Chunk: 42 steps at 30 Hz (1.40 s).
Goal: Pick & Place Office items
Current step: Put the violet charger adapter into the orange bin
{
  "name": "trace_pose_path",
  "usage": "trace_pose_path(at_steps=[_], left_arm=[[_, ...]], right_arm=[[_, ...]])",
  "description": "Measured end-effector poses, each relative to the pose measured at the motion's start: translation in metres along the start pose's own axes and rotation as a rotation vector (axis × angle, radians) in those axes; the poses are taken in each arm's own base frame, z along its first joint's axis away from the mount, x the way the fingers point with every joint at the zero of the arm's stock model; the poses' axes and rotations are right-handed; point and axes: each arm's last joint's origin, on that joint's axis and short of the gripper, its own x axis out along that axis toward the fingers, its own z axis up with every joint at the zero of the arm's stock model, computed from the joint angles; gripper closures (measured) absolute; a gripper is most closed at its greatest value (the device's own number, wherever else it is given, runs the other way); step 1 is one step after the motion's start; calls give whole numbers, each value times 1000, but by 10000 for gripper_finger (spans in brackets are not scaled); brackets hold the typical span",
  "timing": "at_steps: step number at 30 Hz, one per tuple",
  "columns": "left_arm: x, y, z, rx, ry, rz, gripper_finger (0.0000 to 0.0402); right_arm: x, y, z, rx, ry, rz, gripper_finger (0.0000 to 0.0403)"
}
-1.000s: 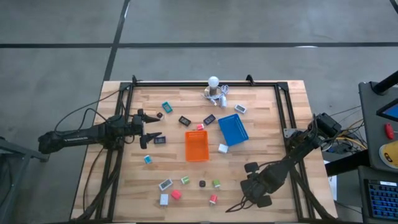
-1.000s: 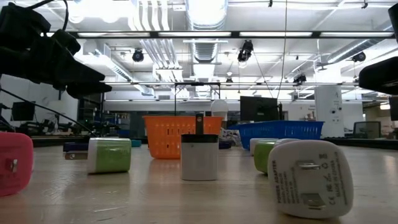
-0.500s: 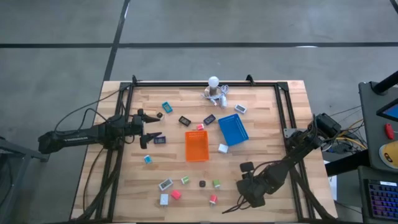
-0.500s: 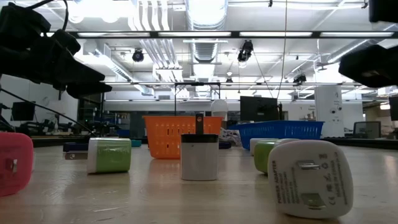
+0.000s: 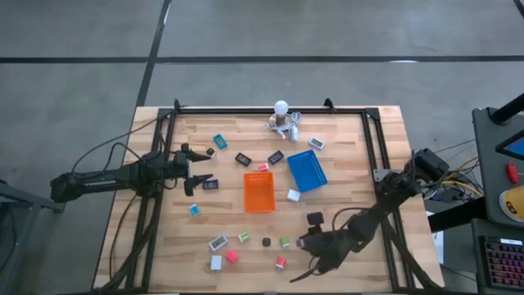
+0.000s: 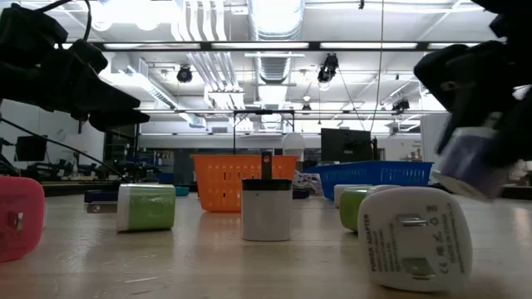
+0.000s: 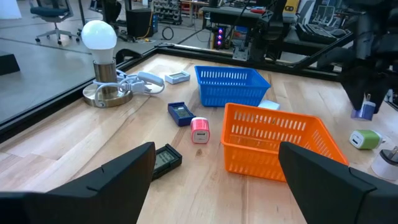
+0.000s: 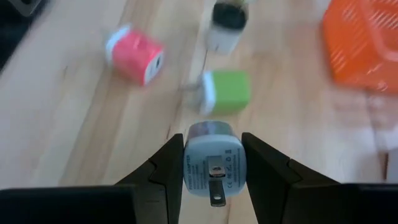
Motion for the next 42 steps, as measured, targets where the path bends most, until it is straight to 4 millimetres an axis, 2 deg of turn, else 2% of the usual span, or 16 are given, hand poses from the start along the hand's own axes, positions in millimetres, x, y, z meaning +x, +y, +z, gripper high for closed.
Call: trace_pose_path(at_steps=[7, 16, 24, 33, 42], left_arm=[[0, 0, 0, 0, -3, 0, 55], [0, 0, 0, -4, -8, 3, 55], [0, 0, 0, -3, -12, 2, 55], [0, 0, 0, -3, -18, 6, 55], [0, 0, 0, -1, -18, 6, 55]], right_arm=[[5, -22, -11, 23, -292, -37, 279], [-2, -69, -25, 39, -653, -37, 279], [-7, -108, -16, -18, -943, 14, 279], [22, -124, 3, -68, -958, 14, 279], [47, -147, 14, 13, -864, -4, 279]])
